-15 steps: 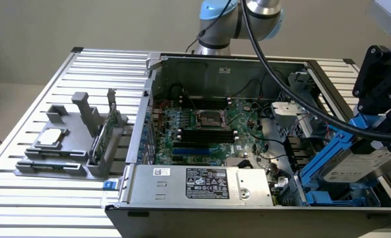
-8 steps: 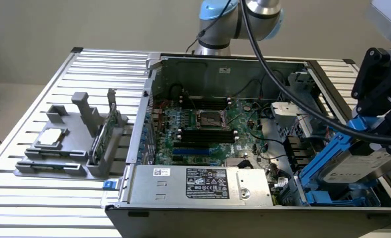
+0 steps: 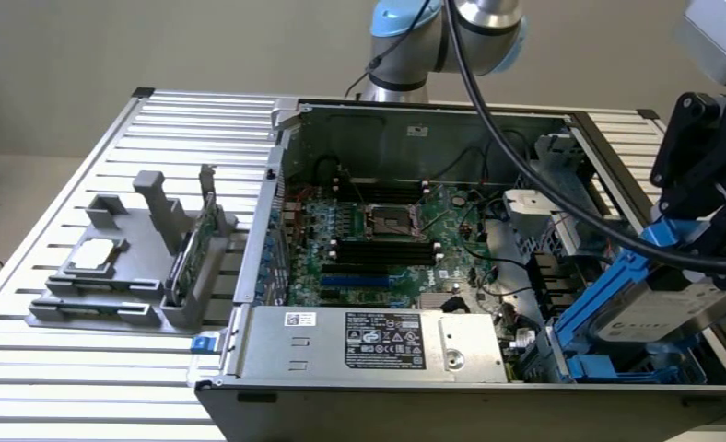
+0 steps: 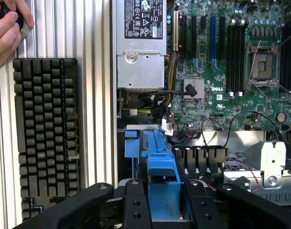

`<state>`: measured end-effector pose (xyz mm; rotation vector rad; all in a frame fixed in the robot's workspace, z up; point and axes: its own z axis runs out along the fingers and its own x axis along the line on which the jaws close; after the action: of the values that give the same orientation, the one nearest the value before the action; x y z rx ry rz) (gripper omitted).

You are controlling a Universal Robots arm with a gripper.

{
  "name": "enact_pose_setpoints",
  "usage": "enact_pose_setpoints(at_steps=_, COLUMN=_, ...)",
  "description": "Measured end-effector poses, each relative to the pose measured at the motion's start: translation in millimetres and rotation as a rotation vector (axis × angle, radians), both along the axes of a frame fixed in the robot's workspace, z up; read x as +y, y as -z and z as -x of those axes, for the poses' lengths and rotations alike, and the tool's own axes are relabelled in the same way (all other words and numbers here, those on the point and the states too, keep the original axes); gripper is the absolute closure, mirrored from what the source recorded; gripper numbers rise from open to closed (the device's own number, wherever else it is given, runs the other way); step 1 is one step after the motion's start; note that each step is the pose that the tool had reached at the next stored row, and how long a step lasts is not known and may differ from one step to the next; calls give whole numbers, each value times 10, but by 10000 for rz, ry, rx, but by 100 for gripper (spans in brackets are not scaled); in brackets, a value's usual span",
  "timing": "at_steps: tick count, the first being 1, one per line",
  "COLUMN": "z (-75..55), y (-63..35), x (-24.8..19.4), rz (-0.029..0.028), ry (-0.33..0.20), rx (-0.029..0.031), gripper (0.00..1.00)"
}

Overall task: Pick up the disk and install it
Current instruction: 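Insert the disk into the insertion slot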

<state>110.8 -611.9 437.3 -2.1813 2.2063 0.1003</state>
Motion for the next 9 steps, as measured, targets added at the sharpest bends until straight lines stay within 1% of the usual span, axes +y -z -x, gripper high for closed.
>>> enact_pose_setpoints(at_steps=9, z=-1, y=11, x=0, rz=1, ry=1, rx=0, gripper=67)
